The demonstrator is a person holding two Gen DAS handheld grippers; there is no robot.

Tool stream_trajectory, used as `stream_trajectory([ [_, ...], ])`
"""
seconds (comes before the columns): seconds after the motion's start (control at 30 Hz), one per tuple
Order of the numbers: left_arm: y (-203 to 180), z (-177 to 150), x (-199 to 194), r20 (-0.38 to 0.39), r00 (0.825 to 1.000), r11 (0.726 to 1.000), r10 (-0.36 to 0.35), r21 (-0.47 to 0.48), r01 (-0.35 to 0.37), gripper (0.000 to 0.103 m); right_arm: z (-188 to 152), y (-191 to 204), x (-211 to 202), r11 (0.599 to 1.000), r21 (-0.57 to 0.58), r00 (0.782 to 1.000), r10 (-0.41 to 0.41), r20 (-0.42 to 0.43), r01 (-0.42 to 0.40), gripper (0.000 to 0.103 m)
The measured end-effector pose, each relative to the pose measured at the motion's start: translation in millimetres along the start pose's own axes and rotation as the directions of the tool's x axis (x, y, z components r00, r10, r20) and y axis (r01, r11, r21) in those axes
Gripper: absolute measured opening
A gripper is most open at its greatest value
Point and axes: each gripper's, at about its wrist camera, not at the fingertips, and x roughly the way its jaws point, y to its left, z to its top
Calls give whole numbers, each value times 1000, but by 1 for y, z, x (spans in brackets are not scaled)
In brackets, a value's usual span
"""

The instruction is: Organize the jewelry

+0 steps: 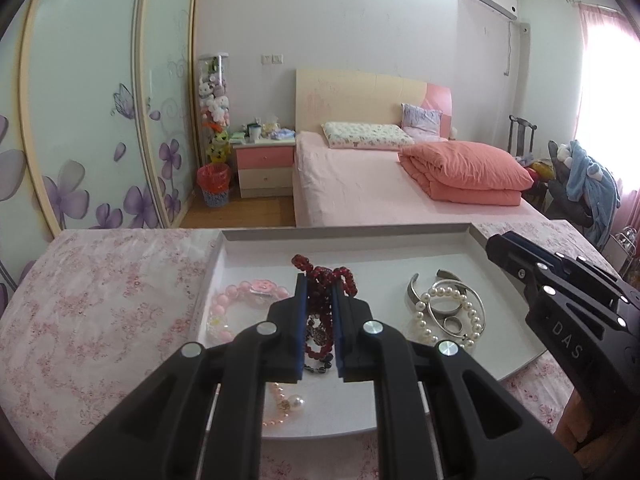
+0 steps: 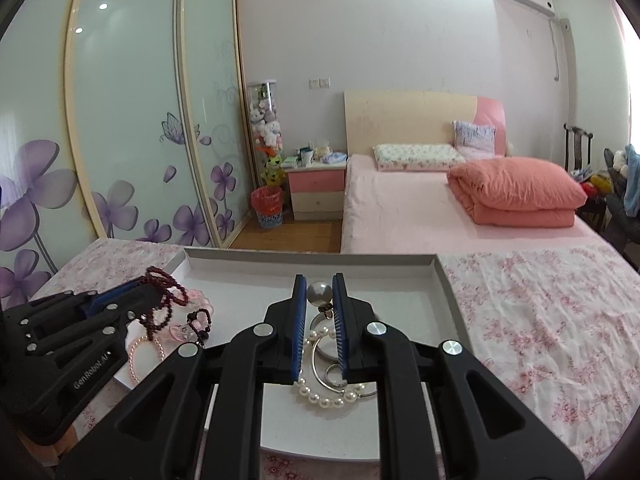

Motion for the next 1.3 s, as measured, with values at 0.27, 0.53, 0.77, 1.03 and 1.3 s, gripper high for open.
stream_trajectory([
  [0.27, 20, 3, 1, -17, 1000, 997, -26, -71, 24, 35, 2, -20, -9, 996, 89, 1000, 19, -13, -18, 47],
  [0.53, 47, 2, -35, 8, 1000, 990, 12, -138, -11, 48, 3, -30, -37, 993, 119, 1000, 16, 6, -17, 49],
  [0.77, 55, -15, -81, 24, 997, 991, 72, -118, -68, 65, -4, -15, -84, 997, 82, 999, 7, 32, -9, 72],
  [1.03, 50, -37, -138, 78, 987, 989, 138, -69, -132, 97, -18, -2, -132, 997, 72, 998, -13, 67, 8, 101],
  [1.3, 46, -65, -190, 126, 981, 988, 147, -61, -140, 99, -37, 5, -170, 997, 39, 993, -77, 88, 73, 101],
])
